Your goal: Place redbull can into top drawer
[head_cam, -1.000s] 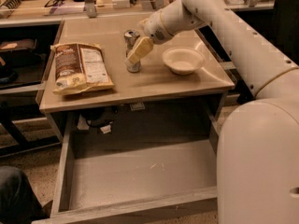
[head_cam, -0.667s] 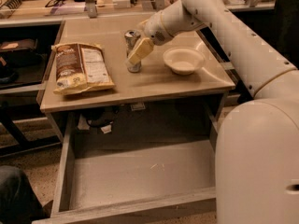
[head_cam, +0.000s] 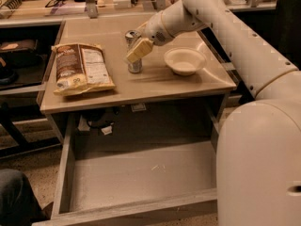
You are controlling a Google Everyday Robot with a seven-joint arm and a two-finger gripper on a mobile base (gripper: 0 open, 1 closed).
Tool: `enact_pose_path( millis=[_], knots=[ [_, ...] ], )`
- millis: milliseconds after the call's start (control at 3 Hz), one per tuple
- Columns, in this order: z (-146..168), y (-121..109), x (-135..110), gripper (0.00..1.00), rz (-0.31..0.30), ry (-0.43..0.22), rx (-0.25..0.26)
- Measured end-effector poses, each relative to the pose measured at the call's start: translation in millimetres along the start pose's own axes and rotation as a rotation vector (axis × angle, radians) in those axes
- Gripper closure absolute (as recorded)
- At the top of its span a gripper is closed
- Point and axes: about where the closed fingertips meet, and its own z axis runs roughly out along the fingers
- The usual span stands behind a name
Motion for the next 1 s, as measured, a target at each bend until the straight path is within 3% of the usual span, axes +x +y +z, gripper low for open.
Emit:
enact_pose_path(
  millis=[1000],
  knots=[
    [0.1,0.1,0.0,0.95,0.0,0.0,0.0]
  ],
)
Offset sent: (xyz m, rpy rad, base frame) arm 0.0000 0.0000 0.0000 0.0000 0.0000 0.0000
